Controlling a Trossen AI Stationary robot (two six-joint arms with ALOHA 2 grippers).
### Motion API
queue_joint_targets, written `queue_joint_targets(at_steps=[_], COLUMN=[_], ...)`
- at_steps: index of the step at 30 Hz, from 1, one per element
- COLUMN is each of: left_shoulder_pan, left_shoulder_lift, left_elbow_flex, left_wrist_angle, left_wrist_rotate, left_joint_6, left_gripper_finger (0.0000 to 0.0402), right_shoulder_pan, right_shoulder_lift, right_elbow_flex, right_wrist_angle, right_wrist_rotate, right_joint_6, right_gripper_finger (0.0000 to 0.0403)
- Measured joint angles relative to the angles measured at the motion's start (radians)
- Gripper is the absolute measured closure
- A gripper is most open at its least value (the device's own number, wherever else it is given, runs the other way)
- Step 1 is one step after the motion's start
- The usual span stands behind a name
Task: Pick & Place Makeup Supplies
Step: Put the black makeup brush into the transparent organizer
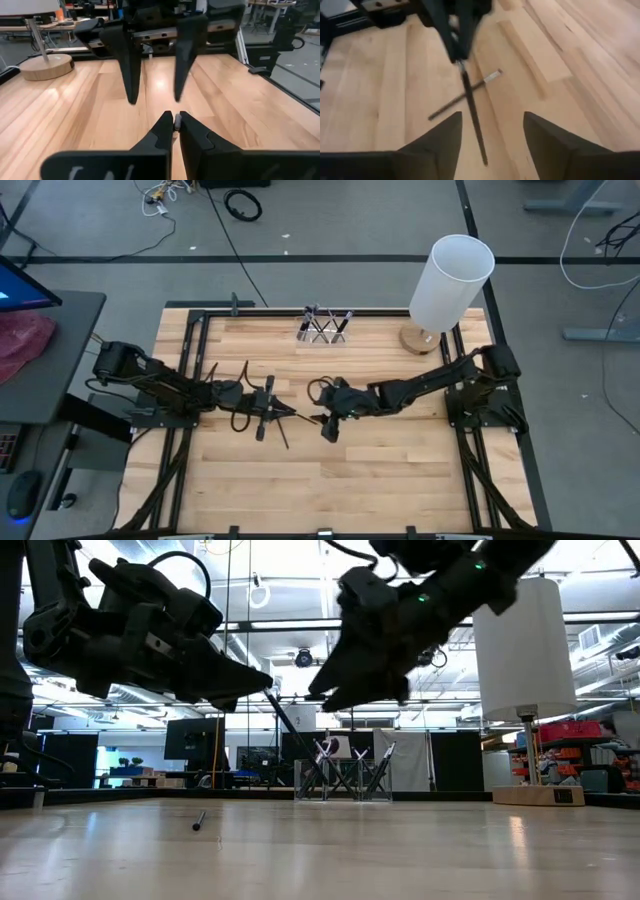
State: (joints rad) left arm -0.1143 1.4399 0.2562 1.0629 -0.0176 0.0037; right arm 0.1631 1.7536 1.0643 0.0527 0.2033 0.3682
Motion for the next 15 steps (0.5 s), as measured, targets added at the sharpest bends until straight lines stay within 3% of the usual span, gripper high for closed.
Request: queue_joint_targets(at_steps=[6, 15], left_shoulder_pan=[0.000, 0.000], left_shoulder_lift=[0.000, 0.000], left_elbow_flex=[0.000, 0.000], left_wrist_angle=[0.003, 0.009], left_wrist_rotate=[-0.003, -0.008], left_joint_6=[-0.014, -0.013], left_gripper_finger=[0.0383, 0.0382], right_shoulder_pan=[-0.006, -0.005], right_shoulder_lift=[0.082, 0.176], right_elbow_flex=[0.107, 0.202], right_wrist_angle=[0.011, 0.034], right_wrist_rotate=[-0.064, -0.065], right_joint_6=[-0.112, -0.194], right_gripper_finger=[0.0179, 0.0221])
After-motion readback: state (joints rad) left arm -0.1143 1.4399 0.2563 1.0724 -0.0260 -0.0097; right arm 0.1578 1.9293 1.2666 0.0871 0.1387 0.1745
